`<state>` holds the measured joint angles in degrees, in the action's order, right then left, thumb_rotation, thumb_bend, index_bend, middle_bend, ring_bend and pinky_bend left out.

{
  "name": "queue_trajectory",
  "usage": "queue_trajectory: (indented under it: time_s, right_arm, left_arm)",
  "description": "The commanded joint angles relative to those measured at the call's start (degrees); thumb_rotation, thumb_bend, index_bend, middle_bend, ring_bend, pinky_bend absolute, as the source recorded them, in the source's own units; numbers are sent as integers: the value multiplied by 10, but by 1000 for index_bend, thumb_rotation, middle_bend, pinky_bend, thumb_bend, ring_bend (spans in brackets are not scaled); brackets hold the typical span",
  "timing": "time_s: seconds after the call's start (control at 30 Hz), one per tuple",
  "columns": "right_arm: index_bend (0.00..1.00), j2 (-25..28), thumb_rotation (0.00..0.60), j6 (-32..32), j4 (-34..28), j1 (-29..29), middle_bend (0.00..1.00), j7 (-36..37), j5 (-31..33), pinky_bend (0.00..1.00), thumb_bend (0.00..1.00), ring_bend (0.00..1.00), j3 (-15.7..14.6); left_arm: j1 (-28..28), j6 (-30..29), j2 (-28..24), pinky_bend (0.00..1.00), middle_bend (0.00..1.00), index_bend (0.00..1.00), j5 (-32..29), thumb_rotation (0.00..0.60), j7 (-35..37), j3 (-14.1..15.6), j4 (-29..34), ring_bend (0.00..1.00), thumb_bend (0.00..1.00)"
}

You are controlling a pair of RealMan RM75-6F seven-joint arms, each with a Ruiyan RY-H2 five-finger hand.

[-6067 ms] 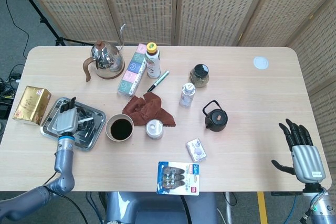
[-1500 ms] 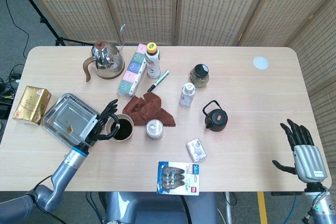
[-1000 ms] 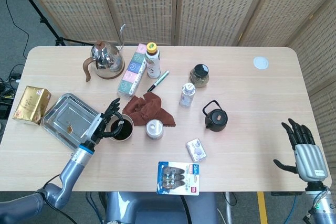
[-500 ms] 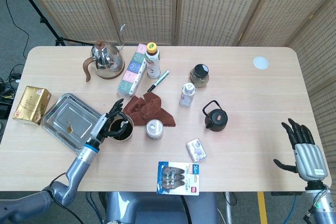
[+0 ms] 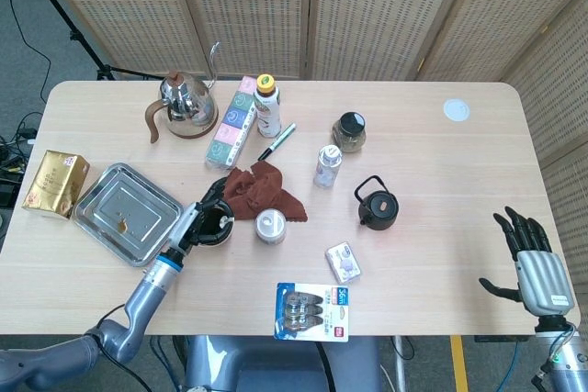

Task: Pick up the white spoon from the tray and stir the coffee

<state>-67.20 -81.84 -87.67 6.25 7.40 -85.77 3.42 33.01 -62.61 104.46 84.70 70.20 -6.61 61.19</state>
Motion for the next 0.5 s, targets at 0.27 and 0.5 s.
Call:
queue_trajectory:
  time_s: [0.27,0.5]
  right_arm:
    - [0,0,600,-3,-2,-1,0,0,-4,0,0,0,-1]
    - [0,0,600,-3,-3,-1,0,-2,-5,0,0,0,-2]
  left_arm:
    - [-11,-11,0,0,0,681,6,600,11,11,5,0,463]
    - [-24,-23,-9,0,0,680,5,600,30,16,3,0,463]
